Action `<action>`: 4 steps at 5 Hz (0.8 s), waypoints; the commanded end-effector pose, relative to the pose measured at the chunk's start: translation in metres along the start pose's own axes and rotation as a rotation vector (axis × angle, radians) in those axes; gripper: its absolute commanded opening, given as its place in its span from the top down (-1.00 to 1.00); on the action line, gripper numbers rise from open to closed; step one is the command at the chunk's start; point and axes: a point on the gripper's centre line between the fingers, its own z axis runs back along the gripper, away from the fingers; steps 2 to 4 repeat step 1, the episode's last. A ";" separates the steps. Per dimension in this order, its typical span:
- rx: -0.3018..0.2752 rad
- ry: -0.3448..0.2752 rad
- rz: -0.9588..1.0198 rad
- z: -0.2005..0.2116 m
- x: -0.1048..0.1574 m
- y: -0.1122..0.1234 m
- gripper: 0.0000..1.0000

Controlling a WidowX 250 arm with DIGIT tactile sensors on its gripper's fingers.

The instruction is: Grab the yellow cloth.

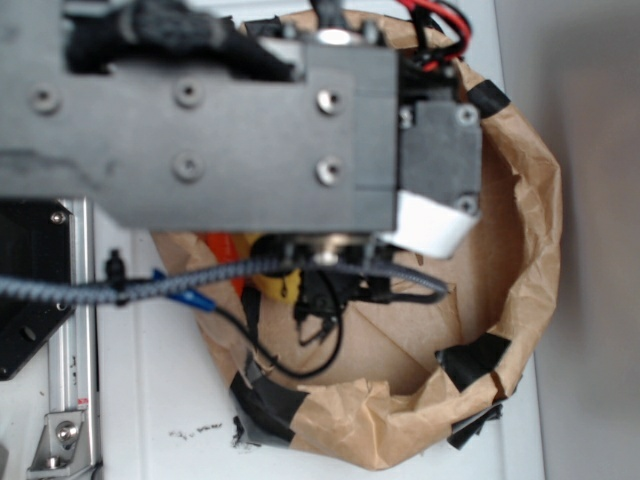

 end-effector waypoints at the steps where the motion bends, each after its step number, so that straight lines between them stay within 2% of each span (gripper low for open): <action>1: -0.195 -0.159 0.134 0.004 0.009 -0.009 1.00; 4: -0.195 -0.159 0.134 0.004 0.009 -0.009 1.00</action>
